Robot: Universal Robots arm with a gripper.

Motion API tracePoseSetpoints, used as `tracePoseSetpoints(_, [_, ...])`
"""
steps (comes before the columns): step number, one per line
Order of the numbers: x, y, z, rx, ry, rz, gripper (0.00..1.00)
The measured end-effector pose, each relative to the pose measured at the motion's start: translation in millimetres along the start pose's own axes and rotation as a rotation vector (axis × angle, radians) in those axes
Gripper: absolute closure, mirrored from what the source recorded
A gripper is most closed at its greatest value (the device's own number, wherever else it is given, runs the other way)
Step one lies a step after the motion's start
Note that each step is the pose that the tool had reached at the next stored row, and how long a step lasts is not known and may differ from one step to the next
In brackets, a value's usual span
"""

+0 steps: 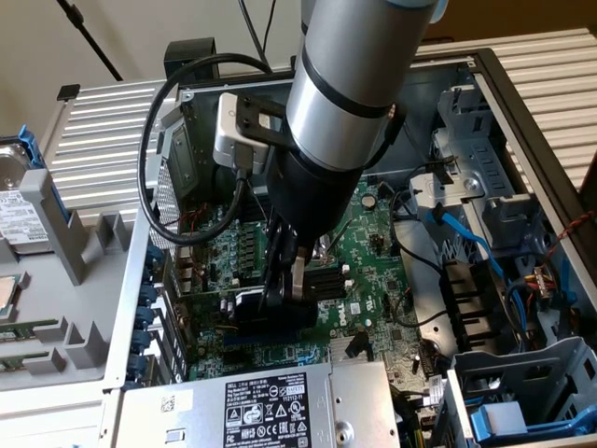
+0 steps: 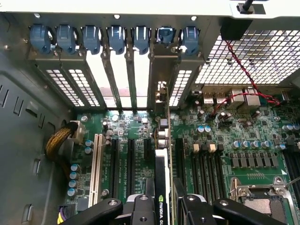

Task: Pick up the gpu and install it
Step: 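Insert the gpu into the slot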

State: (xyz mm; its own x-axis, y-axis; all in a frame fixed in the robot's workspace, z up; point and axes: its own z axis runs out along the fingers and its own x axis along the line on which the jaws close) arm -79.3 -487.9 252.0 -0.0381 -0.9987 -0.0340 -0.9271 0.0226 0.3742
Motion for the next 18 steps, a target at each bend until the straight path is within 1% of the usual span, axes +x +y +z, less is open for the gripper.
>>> tracePoseSetpoints(6, [0.0,0.0,1.0,0.0,0.0017,0.001,0.74])
tracePoseSetpoints(18, [-0.5,0.3,1.5,0.0002,0.0016,0.003,0.74])
